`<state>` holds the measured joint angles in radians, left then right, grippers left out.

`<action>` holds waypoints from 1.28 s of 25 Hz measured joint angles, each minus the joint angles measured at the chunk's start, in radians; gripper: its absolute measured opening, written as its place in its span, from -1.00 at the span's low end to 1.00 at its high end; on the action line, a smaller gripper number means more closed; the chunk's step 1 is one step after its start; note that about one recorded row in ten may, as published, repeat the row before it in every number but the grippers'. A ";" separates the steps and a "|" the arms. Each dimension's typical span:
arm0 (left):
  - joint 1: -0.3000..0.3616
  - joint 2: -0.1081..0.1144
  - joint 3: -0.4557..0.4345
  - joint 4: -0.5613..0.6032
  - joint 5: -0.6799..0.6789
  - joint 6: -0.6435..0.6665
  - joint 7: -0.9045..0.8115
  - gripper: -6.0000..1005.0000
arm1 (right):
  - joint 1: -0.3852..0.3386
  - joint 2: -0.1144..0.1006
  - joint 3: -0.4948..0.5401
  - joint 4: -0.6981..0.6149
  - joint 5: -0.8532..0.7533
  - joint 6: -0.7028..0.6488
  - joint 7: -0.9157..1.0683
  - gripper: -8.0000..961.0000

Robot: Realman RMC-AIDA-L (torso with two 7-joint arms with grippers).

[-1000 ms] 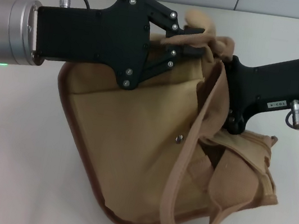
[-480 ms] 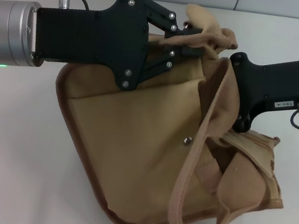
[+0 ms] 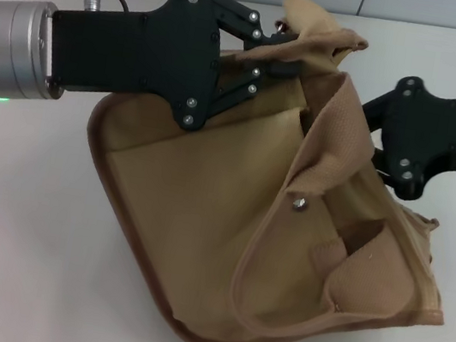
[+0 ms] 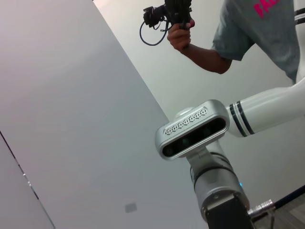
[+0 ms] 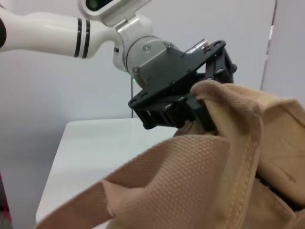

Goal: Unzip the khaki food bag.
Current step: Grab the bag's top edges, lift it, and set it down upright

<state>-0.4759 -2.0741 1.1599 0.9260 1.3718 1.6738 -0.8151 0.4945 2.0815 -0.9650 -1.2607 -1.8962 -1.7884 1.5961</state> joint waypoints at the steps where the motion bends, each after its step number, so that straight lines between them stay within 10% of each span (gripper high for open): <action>1: 0.000 0.000 0.000 0.000 0.000 0.000 0.000 -0.81 | 0.000 0.000 0.000 0.000 0.000 0.000 0.000 -0.96; 32: 0.009 0.004 -0.004 -0.029 -0.046 -0.016 0.015 -0.80 | -0.041 -0.005 0.310 0.013 -0.018 -0.155 -0.015 -0.91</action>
<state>-0.4671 -2.0706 1.1560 0.8968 1.3260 1.6577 -0.7996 0.4539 2.0761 -0.6545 -1.2476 -1.9139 -1.9432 1.5816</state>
